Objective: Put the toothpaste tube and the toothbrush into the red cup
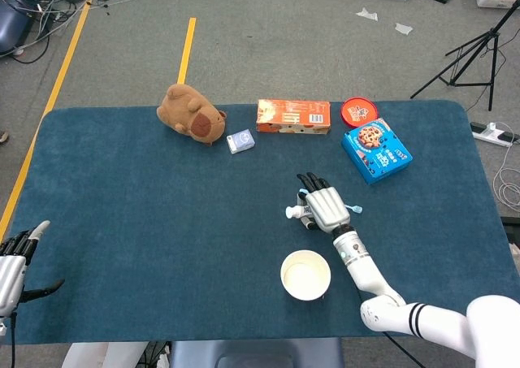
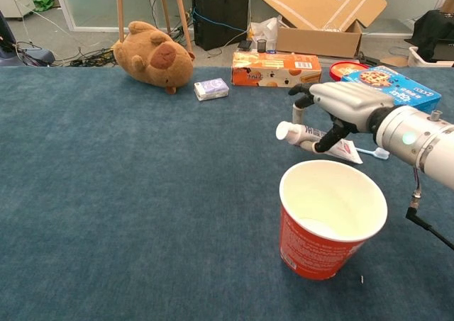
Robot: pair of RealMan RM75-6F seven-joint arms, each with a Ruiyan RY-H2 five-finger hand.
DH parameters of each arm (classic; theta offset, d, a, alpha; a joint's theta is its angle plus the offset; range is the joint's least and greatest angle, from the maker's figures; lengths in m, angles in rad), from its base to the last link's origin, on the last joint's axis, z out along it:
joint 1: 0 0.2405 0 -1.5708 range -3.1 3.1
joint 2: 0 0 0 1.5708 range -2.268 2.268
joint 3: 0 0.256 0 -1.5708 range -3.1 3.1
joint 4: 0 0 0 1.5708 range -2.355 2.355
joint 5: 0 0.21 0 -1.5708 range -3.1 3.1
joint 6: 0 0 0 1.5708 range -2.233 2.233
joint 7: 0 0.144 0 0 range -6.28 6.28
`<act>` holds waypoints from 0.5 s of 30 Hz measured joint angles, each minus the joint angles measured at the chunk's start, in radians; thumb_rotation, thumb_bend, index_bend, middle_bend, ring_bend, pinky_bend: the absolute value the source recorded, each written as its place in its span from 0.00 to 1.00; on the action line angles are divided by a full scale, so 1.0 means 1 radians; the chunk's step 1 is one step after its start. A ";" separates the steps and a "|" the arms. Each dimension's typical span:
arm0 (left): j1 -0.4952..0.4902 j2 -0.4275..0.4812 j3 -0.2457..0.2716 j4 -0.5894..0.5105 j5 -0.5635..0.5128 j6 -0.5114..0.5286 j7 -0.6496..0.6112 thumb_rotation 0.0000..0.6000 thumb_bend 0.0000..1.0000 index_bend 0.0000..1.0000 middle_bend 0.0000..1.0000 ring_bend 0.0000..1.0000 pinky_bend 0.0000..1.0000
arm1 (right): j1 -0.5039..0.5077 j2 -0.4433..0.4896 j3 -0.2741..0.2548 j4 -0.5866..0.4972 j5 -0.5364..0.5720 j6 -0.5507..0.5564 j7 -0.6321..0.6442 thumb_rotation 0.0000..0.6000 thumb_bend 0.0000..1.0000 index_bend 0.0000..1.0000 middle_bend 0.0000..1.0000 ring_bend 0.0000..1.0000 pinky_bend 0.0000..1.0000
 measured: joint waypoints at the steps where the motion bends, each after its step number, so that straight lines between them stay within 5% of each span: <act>1: 0.000 0.000 0.000 0.000 0.000 -0.001 0.001 1.00 0.00 0.04 0.17 0.16 0.20 | -0.003 0.013 0.005 -0.023 -0.004 0.009 0.004 1.00 0.25 0.66 0.11 0.00 0.19; 15: -0.002 -0.004 0.002 0.000 -0.004 -0.009 0.014 1.00 0.00 0.04 0.17 0.16 0.20 | -0.047 0.139 0.037 -0.252 -0.060 0.108 0.049 1.00 0.25 0.67 0.13 0.00 0.19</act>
